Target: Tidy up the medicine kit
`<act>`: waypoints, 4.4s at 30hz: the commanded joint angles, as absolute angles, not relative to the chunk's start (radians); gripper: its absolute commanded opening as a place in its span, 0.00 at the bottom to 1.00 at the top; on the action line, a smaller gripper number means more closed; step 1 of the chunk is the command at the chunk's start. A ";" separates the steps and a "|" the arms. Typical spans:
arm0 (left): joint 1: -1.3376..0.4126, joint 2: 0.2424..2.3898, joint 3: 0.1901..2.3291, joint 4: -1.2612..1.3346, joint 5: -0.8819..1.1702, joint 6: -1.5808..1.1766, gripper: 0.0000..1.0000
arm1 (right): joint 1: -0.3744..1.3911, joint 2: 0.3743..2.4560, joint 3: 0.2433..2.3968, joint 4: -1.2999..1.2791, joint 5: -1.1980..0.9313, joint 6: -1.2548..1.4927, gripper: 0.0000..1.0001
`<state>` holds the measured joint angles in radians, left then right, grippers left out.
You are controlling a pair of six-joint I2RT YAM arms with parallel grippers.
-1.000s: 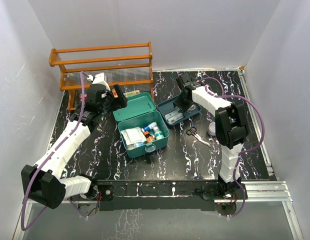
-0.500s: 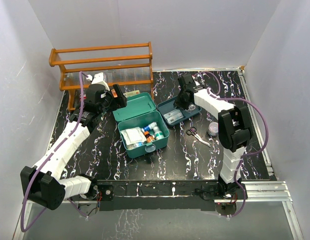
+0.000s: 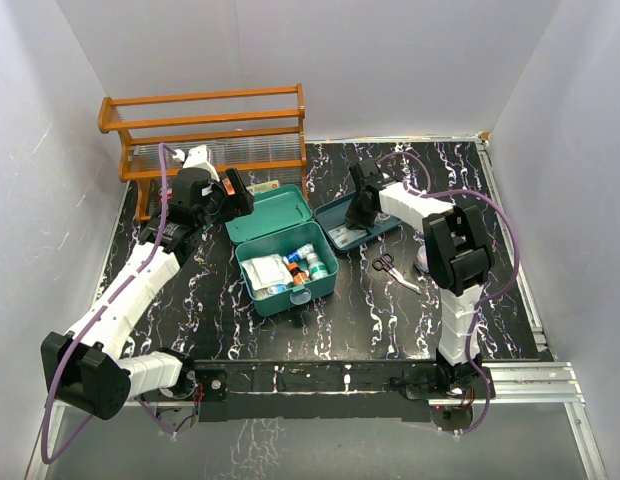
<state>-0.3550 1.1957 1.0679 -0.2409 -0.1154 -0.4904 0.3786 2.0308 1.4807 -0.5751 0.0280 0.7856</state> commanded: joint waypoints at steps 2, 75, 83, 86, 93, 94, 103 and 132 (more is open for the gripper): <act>-0.348 1.189 1.113 -0.244 -0.114 -0.485 0.80 | 0.384 2.032 1.473 -0.537 0.071 0.754 0.07; -0.349 1.208 1.117 -0.232 -0.111 -0.468 0.80 | 0.199 2.024 1.520 -0.705 0.173 0.307 0.21; -0.348 1.200 1.102 -0.221 -0.098 -0.476 0.80 | 0.199 1.916 1.533 -0.760 0.155 0.367 0.45; -0.349 1.198 1.086 -0.200 -0.088 -0.486 0.80 | 0.199 1.825 1.440 -0.765 0.133 0.402 0.50; -0.348 1.199 1.063 -0.170 -0.050 -0.515 0.80 | 0.199 1.633 1.203 -0.740 0.061 0.434 0.53; -0.349 1.197 1.058 -0.167 -0.045 -0.520 0.80 | 0.199 1.623 1.175 -0.732 0.043 0.435 0.53; -0.348 1.167 1.023 -0.172 -0.033 -0.544 0.80 | 0.202 1.634 1.055 -0.657 -0.047 0.437 0.48; -0.349 1.181 1.022 -0.173 -0.041 -0.537 0.80 | 0.402 1.641 1.013 -0.773 0.131 0.588 0.49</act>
<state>-0.3550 1.1957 1.0153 -0.1806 -0.0441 -0.5430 0.3599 1.6276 0.9562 -0.7410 -0.0238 0.5453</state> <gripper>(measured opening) 0.796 0.510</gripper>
